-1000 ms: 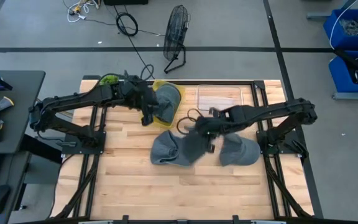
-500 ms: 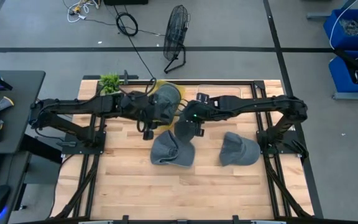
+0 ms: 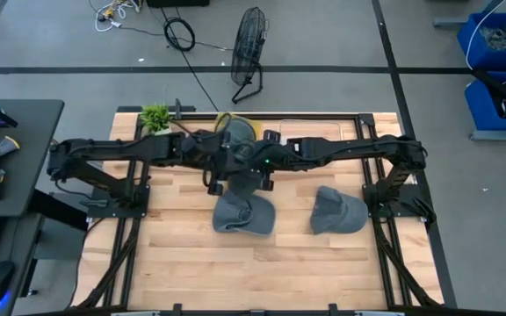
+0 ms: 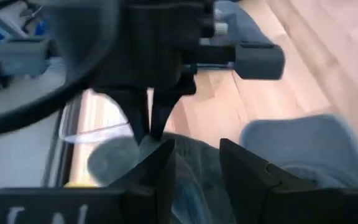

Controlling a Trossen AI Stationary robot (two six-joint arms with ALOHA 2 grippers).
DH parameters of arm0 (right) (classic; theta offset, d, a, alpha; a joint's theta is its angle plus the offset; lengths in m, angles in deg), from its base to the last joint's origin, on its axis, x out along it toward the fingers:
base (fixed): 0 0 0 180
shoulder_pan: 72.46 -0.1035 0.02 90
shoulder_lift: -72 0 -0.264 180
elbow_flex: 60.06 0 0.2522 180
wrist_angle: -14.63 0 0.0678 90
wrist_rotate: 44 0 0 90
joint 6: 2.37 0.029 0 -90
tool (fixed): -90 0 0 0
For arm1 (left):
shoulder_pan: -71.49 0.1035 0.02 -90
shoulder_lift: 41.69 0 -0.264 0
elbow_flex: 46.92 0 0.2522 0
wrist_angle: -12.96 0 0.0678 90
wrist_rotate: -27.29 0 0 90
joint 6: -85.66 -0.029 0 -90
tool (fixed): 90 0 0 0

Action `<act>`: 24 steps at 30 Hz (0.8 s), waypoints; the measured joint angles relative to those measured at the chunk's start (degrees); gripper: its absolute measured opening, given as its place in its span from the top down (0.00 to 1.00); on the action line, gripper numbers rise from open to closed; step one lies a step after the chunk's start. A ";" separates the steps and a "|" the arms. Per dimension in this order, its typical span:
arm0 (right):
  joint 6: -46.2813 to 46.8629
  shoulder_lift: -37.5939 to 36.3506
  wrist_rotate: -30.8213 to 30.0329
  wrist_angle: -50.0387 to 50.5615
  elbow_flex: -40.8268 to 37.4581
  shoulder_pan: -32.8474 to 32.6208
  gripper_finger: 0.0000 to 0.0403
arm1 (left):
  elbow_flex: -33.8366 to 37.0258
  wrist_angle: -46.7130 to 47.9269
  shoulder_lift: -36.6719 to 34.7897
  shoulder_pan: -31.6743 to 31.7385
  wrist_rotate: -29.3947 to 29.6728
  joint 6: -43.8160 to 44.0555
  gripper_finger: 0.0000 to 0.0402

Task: Pick & Place hat
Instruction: Put the gray cap into the yellow bin

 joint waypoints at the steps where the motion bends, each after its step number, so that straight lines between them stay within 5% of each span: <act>1: 0.00 0.00 0.00 -0.29 0.00 0.00 0.99 | 0.00 0.15 0.60 0.00 0.17 -0.83 0.66; 14: 0.47 0.02 4.07 -2.10 -0.07 -0.11 0.99 | 0.00 0.82 4.20 1.03 13.95 -5.46 0.47; 24: -8.00 0.02 4.11 -5.06 -0.07 -1.99 0.99 | 0.00 4.92 5.40 4.18 8.90 -3.36 0.56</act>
